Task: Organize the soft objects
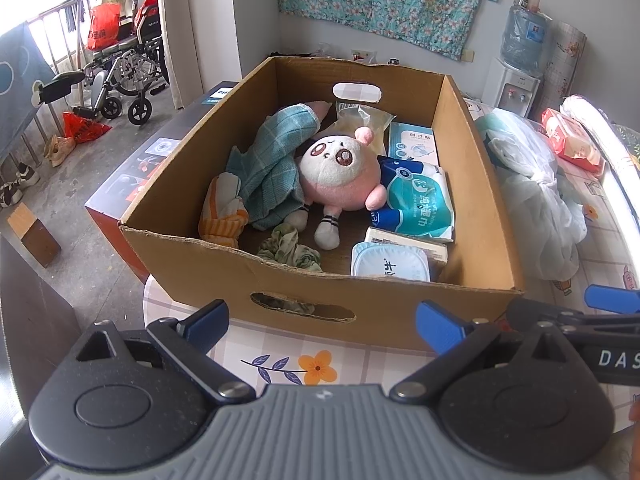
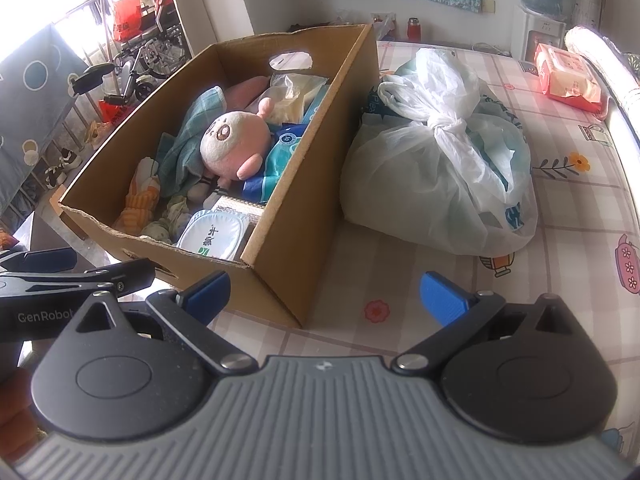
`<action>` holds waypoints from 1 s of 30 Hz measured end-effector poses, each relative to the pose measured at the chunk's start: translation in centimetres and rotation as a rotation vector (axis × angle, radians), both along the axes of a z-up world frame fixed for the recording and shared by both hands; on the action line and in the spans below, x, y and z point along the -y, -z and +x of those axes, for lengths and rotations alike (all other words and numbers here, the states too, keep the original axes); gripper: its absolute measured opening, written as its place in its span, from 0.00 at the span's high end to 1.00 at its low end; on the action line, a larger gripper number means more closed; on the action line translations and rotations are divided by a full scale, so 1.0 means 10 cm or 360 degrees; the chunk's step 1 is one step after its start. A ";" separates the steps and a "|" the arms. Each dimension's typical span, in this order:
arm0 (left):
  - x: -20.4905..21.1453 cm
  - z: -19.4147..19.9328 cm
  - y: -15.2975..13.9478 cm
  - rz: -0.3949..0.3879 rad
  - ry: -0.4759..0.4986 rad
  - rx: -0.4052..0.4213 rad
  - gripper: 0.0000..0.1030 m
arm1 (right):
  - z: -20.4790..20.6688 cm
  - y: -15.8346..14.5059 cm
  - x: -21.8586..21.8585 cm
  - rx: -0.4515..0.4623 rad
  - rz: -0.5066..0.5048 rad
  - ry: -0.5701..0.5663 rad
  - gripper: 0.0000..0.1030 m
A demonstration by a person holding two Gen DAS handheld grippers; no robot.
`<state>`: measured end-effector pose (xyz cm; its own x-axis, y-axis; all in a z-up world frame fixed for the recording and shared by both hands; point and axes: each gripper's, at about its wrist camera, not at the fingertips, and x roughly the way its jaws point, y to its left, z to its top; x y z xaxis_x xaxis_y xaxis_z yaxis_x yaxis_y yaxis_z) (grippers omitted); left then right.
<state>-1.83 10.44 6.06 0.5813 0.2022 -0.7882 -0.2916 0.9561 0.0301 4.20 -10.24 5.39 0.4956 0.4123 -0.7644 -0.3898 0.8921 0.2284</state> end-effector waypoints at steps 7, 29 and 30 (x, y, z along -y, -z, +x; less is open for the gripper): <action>0.00 -0.01 0.02 -0.0006 -0.0005 -0.0007 0.02 | 0.01 0.01 0.00 -0.0011 0.0002 -0.0002 0.01; -0.01 -0.02 0.01 -0.0006 -0.0010 -0.0007 0.02 | 0.01 0.02 -0.02 -0.0012 0.0003 -0.0005 0.01; -0.01 -0.02 0.01 -0.0007 -0.0010 -0.0007 0.02 | 0.01 0.01 -0.02 -0.0013 0.0004 -0.0004 0.01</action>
